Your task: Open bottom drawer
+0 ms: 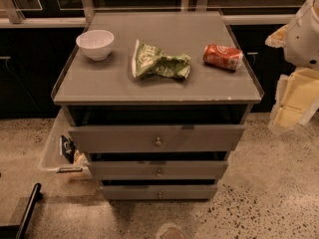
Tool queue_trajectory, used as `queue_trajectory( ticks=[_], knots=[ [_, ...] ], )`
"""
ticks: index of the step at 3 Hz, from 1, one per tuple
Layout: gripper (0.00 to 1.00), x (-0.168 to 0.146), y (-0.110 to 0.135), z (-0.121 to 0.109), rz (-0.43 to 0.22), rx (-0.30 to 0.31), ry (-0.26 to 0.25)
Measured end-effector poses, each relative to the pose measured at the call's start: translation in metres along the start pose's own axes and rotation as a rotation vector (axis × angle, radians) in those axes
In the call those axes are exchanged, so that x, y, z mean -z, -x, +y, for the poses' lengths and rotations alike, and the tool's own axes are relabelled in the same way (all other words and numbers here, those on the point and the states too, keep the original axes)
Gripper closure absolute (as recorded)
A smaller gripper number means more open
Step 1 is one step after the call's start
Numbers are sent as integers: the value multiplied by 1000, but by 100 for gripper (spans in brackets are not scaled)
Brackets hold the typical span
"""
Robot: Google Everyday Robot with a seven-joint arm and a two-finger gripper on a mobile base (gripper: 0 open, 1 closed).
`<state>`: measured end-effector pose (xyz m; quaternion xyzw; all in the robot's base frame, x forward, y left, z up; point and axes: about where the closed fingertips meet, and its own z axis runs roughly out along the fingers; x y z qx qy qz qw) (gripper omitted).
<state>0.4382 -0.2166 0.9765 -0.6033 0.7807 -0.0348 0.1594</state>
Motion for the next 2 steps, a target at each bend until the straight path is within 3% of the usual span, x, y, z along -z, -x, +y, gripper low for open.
queue_trajectory(
  ticks=[1, 2],
  knots=[
    [0, 0, 0, 0, 0, 0, 0],
    [0, -26, -1, 4, -20, -3, 35]
  ],
)
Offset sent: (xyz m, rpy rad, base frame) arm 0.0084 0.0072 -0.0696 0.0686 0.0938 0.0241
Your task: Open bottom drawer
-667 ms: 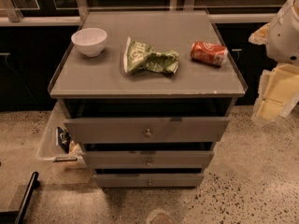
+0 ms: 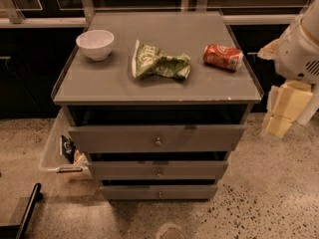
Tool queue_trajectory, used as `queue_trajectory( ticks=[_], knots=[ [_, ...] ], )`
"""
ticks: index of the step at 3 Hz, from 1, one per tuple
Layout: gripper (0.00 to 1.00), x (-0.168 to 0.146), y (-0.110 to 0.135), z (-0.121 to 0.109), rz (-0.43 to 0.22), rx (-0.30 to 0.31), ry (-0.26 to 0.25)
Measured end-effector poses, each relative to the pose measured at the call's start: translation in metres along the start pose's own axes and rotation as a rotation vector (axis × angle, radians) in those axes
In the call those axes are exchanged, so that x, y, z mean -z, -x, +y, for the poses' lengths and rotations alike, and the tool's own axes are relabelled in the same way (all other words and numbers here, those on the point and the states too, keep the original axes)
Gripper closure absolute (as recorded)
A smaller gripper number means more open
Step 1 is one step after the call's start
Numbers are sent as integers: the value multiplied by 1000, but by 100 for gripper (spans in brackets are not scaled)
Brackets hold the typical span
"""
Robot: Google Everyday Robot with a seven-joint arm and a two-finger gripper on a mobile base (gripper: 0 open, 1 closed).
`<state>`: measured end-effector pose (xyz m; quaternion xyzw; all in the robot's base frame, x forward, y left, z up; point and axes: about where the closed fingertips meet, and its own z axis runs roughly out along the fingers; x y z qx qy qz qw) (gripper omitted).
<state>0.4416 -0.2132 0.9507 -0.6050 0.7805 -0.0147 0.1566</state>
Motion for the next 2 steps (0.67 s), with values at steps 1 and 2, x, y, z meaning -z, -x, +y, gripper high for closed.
queue_trajectory(
  ticks=[1, 2],
  knots=[
    [0, -44, -8, 5, -15, 2, 39],
    [0, -84, -17, 14, -24, 18, 45]
  ],
)
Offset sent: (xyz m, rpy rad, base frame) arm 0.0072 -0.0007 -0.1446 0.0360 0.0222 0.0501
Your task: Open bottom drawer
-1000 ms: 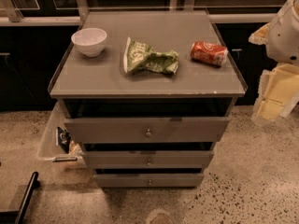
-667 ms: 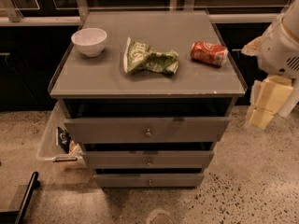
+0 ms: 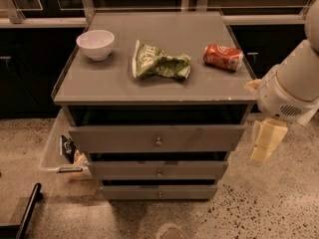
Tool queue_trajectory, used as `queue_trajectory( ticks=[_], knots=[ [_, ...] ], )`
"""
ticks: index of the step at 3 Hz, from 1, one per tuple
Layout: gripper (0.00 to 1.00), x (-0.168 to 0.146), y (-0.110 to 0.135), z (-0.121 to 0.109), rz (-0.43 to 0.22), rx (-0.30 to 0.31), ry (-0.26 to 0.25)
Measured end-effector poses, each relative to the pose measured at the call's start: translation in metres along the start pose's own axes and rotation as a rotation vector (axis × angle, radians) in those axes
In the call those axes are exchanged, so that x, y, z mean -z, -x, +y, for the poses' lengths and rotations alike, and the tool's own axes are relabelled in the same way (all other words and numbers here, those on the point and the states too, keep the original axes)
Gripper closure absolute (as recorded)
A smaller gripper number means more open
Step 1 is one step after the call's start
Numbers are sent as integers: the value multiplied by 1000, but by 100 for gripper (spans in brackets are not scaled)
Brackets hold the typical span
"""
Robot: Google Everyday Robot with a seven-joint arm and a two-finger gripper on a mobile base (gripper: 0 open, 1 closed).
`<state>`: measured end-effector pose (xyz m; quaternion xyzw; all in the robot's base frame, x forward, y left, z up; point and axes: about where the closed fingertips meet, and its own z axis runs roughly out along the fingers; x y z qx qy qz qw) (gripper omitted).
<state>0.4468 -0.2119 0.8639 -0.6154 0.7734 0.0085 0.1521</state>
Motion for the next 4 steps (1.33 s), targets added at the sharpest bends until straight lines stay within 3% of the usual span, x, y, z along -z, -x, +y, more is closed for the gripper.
queue_trajectory(
  ticks=[2, 3, 4],
  knots=[
    [0, -78, -31, 28, -13, 87, -81],
    [0, -78, -31, 28, -13, 87, -81],
    [0, -109, -37, 28, -32, 84, -66]
  ],
)
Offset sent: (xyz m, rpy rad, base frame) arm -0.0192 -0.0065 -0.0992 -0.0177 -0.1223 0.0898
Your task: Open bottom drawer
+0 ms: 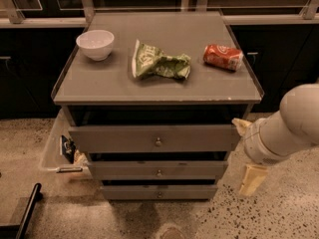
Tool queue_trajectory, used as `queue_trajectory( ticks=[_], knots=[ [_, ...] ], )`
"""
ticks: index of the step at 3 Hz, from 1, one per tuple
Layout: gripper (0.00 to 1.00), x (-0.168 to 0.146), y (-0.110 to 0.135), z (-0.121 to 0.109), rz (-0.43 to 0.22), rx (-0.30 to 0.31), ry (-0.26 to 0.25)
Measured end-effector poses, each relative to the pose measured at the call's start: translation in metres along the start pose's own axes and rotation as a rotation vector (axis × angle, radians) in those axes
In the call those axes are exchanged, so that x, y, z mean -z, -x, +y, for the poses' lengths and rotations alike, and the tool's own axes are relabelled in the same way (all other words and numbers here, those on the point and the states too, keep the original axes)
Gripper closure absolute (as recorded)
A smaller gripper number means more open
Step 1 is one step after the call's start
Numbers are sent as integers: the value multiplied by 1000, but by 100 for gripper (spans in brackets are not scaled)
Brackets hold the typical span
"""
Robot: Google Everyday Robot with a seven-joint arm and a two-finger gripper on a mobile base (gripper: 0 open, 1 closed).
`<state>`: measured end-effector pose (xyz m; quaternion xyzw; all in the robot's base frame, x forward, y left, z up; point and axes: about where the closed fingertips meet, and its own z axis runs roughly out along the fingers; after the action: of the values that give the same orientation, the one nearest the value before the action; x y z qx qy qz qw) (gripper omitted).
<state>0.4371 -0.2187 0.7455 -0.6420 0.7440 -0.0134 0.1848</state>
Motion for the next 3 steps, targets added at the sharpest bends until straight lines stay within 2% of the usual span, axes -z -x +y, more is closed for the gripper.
queue_trajectory(
  ticks=[2, 3],
  knots=[
    [0, -89, -22, 5, -38, 26, 13],
    [0, -159, -46, 14, -73, 37, 36]
  ],
)
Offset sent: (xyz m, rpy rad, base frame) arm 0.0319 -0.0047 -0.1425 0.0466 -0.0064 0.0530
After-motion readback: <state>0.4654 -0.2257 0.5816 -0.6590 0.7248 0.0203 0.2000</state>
